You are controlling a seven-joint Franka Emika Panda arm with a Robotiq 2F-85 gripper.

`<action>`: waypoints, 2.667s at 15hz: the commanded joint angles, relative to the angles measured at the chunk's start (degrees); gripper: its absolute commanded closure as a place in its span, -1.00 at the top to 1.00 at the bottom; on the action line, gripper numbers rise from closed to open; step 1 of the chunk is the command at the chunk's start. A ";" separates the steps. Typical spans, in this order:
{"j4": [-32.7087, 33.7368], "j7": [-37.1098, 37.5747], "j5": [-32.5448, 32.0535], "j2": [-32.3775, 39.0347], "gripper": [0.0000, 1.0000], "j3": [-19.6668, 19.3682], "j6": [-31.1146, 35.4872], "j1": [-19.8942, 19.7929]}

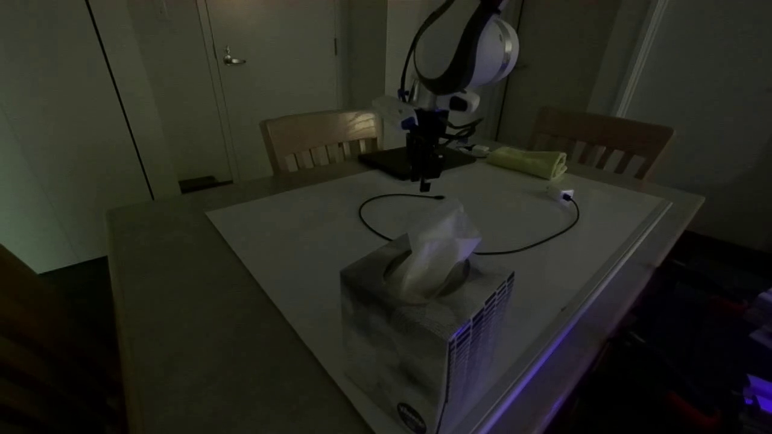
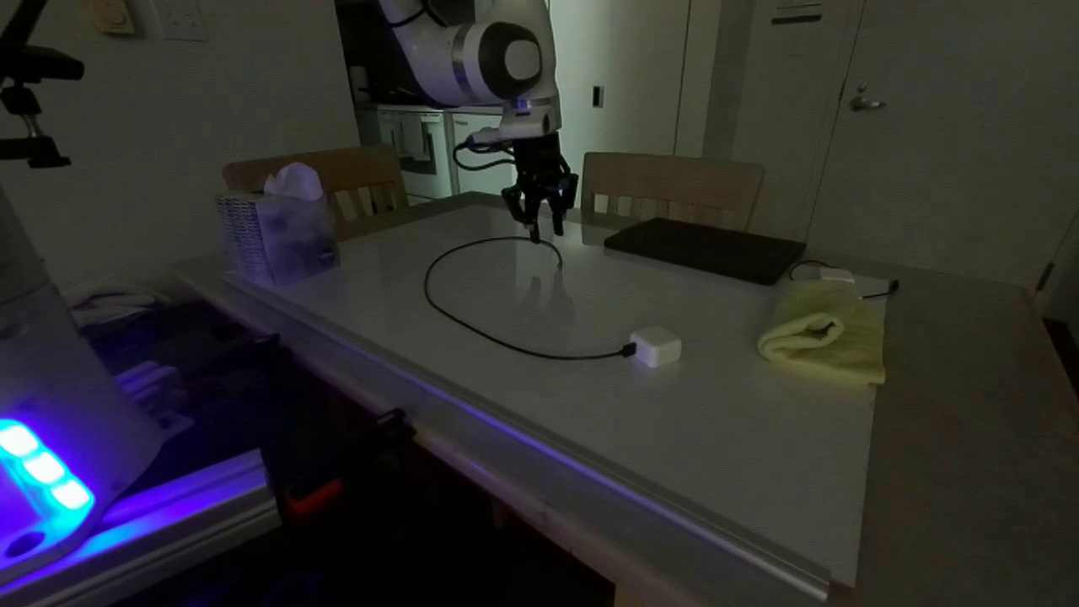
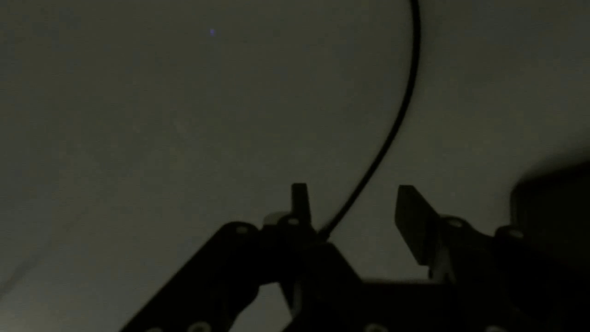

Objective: Straighten the cable

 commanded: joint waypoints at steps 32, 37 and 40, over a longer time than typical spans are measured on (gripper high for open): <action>10.09 11.03 3.31 8.14 -1.00 1.08 -9.23 -3.36; 12.51 -0.13 6.43 8.39 -0.97 8.48 -5.56 -5.55; 11.57 -0.64 7.09 7.33 -0.97 7.51 -5.90 -3.41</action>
